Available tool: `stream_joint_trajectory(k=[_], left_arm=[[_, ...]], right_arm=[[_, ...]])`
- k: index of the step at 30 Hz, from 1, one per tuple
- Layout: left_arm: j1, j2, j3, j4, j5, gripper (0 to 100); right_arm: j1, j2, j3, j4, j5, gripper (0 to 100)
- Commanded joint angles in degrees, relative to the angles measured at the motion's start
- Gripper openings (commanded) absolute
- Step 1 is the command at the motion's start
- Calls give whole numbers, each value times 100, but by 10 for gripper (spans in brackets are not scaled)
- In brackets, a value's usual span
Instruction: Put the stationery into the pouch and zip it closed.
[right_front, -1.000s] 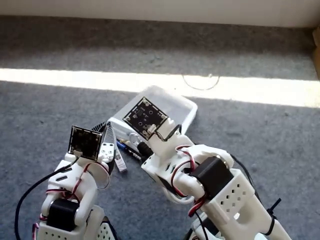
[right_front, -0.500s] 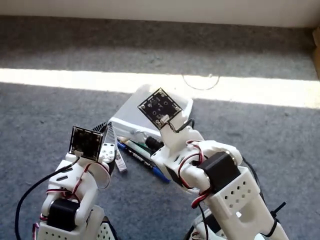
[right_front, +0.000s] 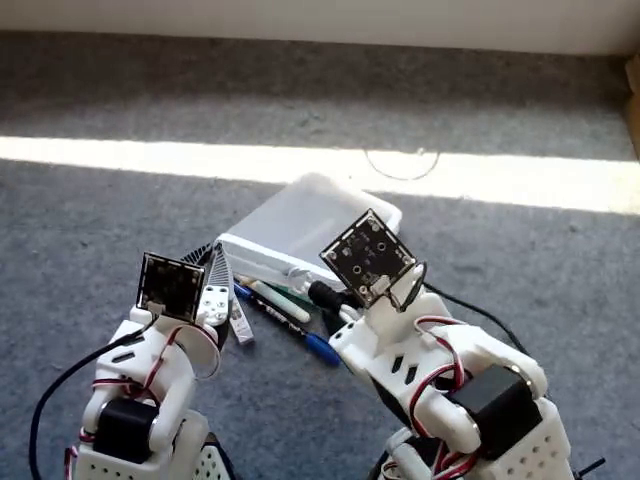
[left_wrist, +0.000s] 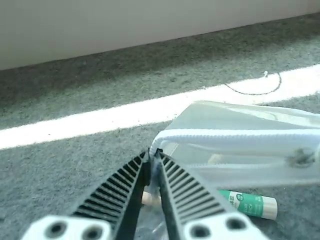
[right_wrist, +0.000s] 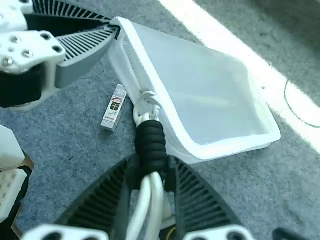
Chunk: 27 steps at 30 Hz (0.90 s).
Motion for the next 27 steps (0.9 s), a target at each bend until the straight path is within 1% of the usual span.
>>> stream_joint_trajectory(k=[1,6,8,16,21,27], left_arm=[[-224,22,-48,-114,-18,7],[-224,22,-48,-114,-18,7],[-224,22,-48,-114,-18,7],[-224,22,-48,-114,-18,7],[-224,22,-48,-114,-18,7],[-224,22,-48,-114,-18,7]], right_arm=[[171,-180,110,-66,70,5],[954,-180,277,-426,88,5],[1130,-189,268,-435,123,5],[1174,-215,251,-418,229,5],[1516,-215,224,-400,246,5],[1578,-215,224,-391,246,5]])
